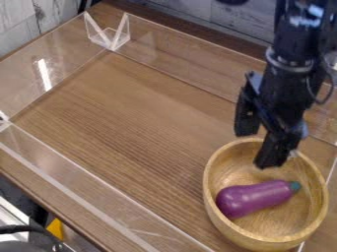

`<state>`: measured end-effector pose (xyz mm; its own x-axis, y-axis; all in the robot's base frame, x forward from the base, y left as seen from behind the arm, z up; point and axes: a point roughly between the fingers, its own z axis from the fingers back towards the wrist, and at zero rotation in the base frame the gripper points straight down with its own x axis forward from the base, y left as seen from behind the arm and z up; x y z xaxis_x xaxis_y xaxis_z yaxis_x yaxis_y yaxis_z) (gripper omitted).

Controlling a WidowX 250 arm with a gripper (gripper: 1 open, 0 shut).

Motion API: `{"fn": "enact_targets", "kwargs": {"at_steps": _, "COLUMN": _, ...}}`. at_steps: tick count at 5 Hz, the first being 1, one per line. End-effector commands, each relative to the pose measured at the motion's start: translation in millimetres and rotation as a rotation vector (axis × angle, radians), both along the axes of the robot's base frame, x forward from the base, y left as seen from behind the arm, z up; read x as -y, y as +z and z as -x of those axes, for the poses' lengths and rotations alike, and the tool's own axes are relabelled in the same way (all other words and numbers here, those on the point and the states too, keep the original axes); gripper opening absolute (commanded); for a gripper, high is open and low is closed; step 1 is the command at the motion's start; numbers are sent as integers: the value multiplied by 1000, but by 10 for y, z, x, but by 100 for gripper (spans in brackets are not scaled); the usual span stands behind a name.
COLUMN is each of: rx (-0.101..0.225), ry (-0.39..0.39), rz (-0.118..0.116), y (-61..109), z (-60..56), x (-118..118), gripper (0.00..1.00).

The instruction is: Remove the purple eggplant from inside the brown bowl and put it on the table

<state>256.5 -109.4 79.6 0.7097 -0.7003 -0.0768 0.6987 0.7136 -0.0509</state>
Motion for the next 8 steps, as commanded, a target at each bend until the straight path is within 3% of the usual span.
{"fn": "enact_targets", "kwargs": {"at_steps": 1, "rx": 72, "ry": -84, "rz": 32, "y": 80, "z": 82, "x": 55, "gripper": 100}}
{"fn": "enact_targets", "kwargs": {"at_steps": 4, "rx": 101, "ry": -106, "rz": 38, "y": -118, "z": 114, "x": 65, "gripper": 100}}
{"fn": "enact_targets", "kwargs": {"at_steps": 8, "rx": 132, "ry": -107, "rz": 52, "y": -232, "z": 90, "x": 50, "gripper": 100}}
